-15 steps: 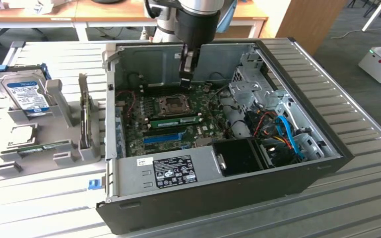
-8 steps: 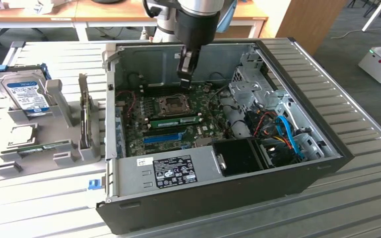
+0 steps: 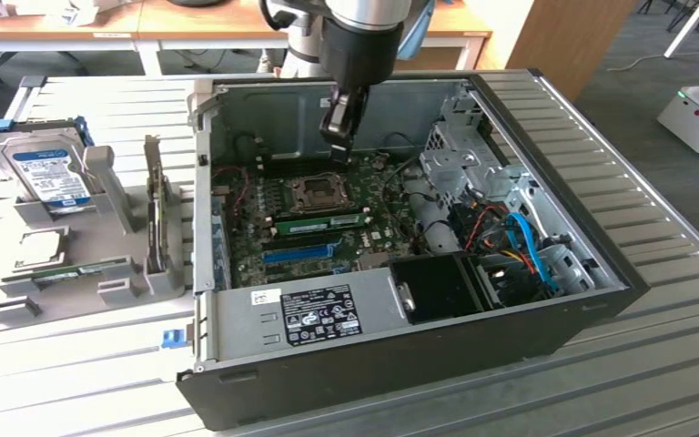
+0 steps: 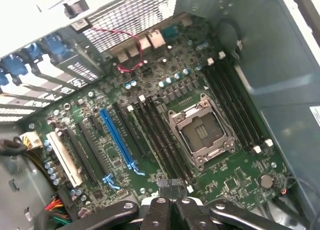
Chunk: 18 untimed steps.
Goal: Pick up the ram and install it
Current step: 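Press down the ram until it locks into place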
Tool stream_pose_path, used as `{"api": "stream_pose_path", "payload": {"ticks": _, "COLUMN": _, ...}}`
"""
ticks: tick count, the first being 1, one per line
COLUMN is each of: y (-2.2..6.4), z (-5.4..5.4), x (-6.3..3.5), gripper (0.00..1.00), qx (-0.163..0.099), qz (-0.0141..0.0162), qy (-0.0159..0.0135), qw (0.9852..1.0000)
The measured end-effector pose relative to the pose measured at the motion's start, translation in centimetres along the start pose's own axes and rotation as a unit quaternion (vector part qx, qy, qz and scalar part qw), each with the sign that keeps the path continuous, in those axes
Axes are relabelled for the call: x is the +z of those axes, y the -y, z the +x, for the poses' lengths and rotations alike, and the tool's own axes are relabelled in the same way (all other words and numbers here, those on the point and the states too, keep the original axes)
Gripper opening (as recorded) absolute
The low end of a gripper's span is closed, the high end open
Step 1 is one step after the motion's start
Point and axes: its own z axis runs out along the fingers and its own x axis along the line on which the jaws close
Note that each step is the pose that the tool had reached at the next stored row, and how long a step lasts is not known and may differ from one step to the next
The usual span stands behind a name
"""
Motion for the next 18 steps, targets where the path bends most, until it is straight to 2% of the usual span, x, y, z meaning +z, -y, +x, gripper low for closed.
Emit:
{"api": "stream_pose_path", "payload": {"ticks": 9, "y": 0.00, "z": 0.00, "x": 0.03, "gripper": 0.11, "qx": 0.040, "qz": 0.0010, "qy": 0.0018, "qw": 0.9992}}
{"api": "stream_pose_path", "payload": {"ticks": 18, "y": 0.00, "z": 0.00, "x": 0.03, "gripper": 0.11, "qx": 0.079, "qz": 0.0019, "qy": 0.0035, "qw": 0.9968}}
